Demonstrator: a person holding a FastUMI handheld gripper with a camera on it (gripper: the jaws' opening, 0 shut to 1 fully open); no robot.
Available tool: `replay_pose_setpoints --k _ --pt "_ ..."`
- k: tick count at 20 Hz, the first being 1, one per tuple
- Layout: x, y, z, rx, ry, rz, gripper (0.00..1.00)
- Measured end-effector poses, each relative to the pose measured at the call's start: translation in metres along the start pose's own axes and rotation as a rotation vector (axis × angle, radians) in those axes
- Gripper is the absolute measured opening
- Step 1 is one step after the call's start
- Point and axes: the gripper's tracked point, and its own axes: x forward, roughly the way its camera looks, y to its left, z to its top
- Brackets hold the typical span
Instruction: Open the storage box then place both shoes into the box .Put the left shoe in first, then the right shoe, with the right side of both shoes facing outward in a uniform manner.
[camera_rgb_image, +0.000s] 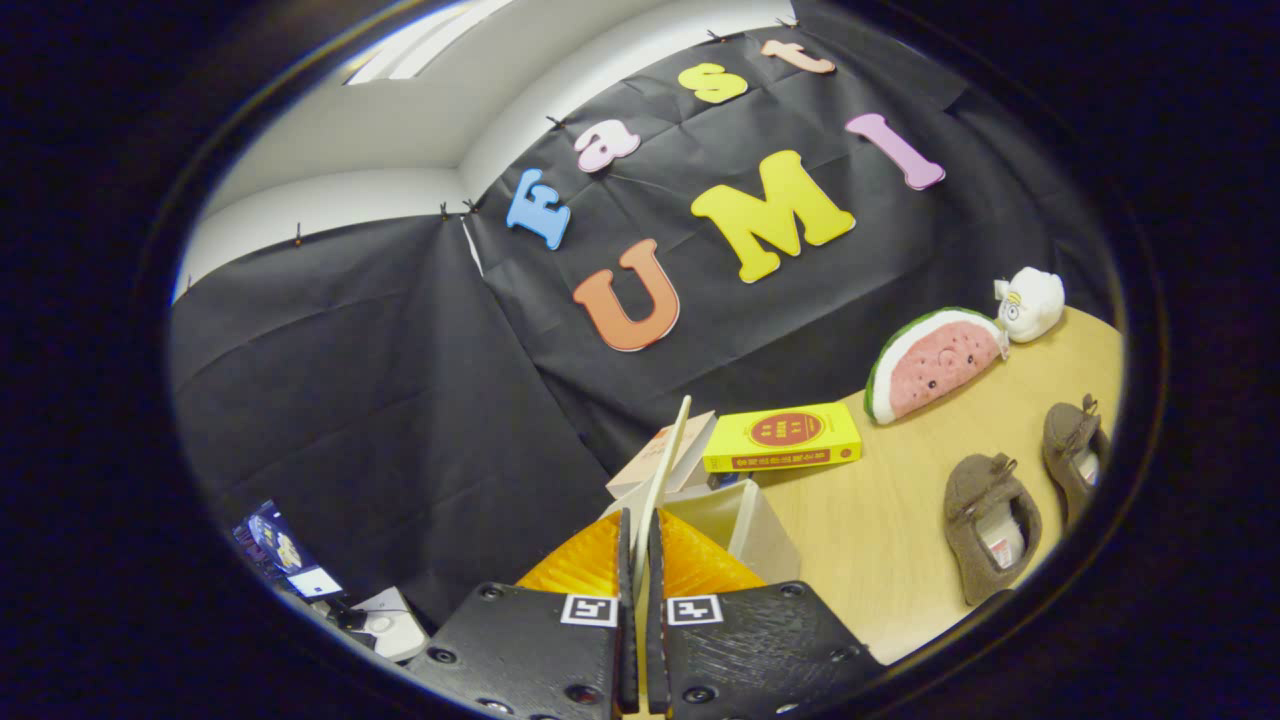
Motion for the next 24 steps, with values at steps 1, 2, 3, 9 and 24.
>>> replay_pose_setpoints --k 1,2,3,9,24 --pt "0.001 0.012 0.004 -0.005 0.004 0.015 0.03" --pt "0.004 0.025 0.011 -0.030 0.003 0.021 0.03" --pt "0.008 0.037 0.016 -0.064 0.004 0.024 0.03" --pt "0.038 0.116 0.028 -0.143 0.009 0.095 0.05" --pt "0.106 0.245 -0.050 -0.433 0.076 0.281 0.94"
